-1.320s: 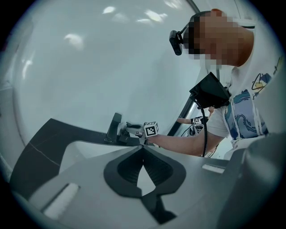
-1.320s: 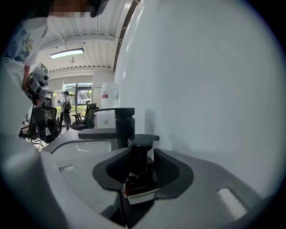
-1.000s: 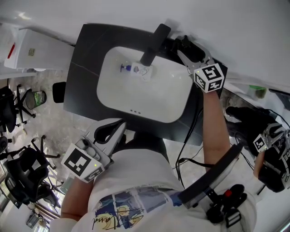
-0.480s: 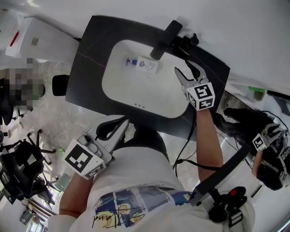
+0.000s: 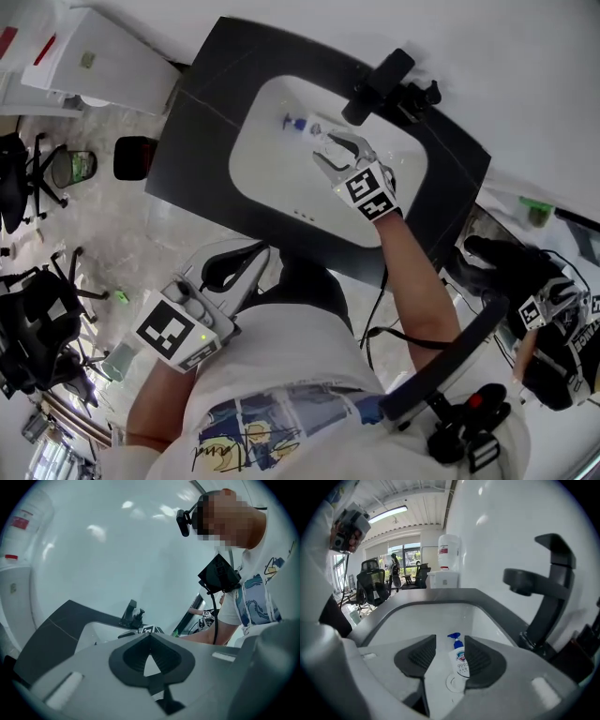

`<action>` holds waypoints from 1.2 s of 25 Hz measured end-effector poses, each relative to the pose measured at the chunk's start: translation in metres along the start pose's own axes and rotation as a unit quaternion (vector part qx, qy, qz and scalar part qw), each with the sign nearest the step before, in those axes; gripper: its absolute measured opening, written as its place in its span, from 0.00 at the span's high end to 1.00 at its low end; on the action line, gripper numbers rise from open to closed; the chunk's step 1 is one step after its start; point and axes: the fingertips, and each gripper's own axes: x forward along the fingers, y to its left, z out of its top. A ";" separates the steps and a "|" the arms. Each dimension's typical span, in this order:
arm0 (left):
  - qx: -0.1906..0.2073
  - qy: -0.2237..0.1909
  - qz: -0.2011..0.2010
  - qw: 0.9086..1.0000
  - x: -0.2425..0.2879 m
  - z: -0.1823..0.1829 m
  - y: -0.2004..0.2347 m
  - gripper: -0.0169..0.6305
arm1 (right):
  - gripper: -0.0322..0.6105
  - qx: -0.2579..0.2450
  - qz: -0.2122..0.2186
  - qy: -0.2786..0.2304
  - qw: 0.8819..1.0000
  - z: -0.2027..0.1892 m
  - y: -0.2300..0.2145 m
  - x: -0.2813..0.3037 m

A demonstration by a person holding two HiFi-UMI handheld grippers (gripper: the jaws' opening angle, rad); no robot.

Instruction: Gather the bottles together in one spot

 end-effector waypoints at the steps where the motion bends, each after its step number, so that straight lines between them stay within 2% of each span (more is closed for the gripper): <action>1: -0.002 -0.002 0.006 1.000 -0.003 -0.001 0.002 0.97 | 0.65 -0.011 0.004 0.006 1.000 0.001 0.001 0.009; 10: -0.029 -0.019 0.054 0.998 -0.025 -0.008 0.022 0.97 | 0.67 -0.079 0.026 0.073 0.994 -0.010 -0.002 0.077; 19: -0.049 -0.025 0.090 0.994 -0.039 -0.019 0.037 0.97 | 0.70 -0.164 0.023 0.153 0.974 -0.037 -0.009 0.131; 25: -0.060 -0.026 0.103 0.993 -0.044 -0.022 0.042 0.97 | 0.72 -0.190 0.031 0.183 0.964 -0.042 -0.009 0.154; 30: -0.065 -0.028 0.111 0.991 -0.047 -0.024 0.047 0.97 | 0.74 -0.190 0.041 0.203 0.960 -0.045 -0.009 0.165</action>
